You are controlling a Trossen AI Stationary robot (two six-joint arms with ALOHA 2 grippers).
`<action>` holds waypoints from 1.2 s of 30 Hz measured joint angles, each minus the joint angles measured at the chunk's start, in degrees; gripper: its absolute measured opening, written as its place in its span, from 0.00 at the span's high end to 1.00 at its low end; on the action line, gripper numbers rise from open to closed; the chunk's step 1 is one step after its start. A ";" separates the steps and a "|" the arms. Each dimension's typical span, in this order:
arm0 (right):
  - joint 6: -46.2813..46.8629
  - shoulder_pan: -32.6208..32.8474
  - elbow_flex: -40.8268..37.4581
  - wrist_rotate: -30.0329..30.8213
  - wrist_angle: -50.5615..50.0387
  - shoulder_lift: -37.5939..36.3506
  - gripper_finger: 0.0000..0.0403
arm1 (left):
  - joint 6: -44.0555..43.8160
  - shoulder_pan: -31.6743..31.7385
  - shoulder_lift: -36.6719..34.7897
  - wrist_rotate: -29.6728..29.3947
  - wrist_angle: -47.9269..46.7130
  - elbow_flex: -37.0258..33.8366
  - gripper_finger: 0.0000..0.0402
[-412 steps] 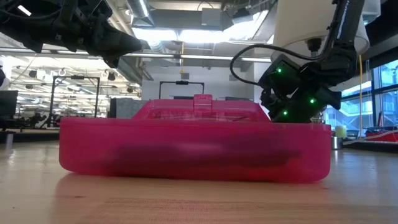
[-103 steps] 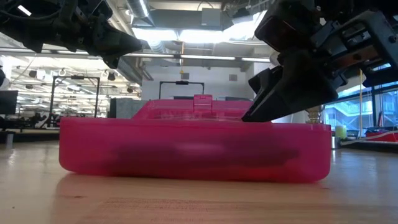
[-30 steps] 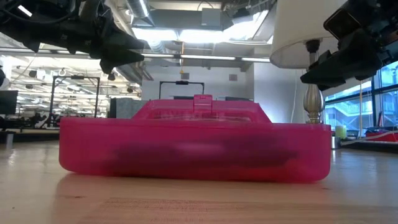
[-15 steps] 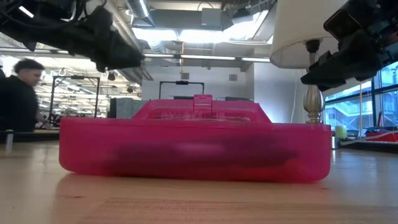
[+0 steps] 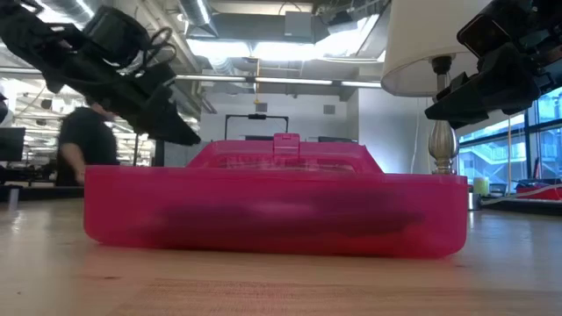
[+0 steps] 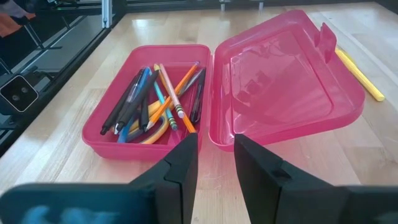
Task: Pick & place school supplies into a supply box
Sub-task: Put the yellow pen into the red supply box
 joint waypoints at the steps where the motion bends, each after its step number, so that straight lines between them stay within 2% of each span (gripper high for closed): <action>1: 0.04 0.00 0.00 0.00 0.00 0.00 0.73 | 0.01 0.53 1.26 0.66 0.71 0.00 0.49; 8: 0.04 0.01 0.00 0.00 0.02 0.00 0.73 | 3.32 3.27 10.12 7.50 7.36 0.00 0.49; 14: 0.17 0.00 0.00 0.13 0.15 0.00 0.73 | 9.82 4.66 16.78 8.74 14.59 0.00 0.49; 17: 0.57 0.01 0.00 0.13 0.16 0.02 0.73 | 10.08 5.64 19.23 9.13 15.16 0.00 0.49; 23: 1.66 0.00 0.00 0.15 0.15 0.00 0.73 | 11.05 7.37 24.01 14.91 20.67 0.00 0.49; 29: 2.12 0.00 0.00 0.16 0.15 0.02 0.73 | 11.49 9.18 28.99 15.07 24.63 0.15 0.49; 36: 2.91 0.00 0.00 0.16 0.13 0.02 0.73 | 11.57 10.77 34.00 19.39 25.06 3.94 0.49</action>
